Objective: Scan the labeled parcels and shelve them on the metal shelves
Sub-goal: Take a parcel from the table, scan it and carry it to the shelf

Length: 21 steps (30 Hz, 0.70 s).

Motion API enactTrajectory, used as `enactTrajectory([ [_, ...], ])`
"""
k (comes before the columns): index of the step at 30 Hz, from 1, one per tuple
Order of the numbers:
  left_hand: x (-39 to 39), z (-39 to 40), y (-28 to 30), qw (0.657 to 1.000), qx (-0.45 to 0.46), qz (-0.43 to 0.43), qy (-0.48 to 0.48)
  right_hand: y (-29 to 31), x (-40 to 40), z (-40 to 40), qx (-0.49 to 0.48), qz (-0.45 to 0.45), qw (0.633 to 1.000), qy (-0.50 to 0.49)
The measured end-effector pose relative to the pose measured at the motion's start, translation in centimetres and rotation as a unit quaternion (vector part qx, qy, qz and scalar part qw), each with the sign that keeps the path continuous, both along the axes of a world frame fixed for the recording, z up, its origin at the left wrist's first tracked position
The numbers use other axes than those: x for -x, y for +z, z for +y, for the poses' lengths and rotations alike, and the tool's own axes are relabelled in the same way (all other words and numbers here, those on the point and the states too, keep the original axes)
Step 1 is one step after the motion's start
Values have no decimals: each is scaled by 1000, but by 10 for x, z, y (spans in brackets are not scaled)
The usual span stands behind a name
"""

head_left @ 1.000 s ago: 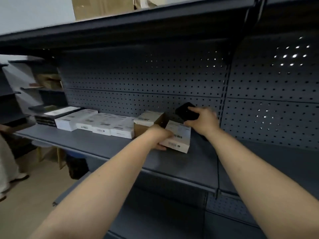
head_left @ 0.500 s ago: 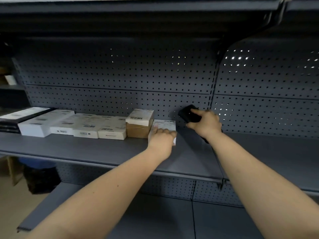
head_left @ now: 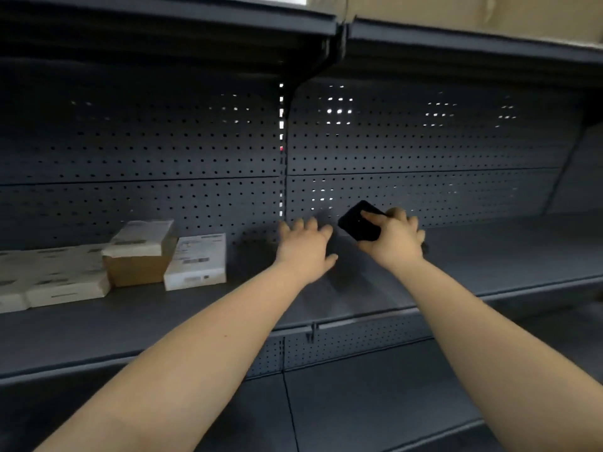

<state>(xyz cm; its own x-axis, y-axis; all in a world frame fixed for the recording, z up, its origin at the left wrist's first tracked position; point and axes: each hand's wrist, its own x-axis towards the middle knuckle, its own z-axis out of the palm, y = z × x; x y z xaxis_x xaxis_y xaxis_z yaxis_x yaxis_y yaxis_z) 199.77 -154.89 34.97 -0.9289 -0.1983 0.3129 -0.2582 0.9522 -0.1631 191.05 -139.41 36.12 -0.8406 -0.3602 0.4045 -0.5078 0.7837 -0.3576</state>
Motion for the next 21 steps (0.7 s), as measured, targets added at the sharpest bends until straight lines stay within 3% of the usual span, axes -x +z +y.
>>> enactTrajectory([
  [6,90,129,6,996,-6,5,-84,20,49,169,11,3,992,-129],
  [13,179,375,0,977,-51,16,-205,15,72,403,35,-2,966,-257],
  [18,237,550,-21,961,-76,2,-266,-6,89,565,5,-27,939,-342],
  [21,263,638,-47,949,-109,-18,-296,-35,95,648,-70,-17,931,-358],
])
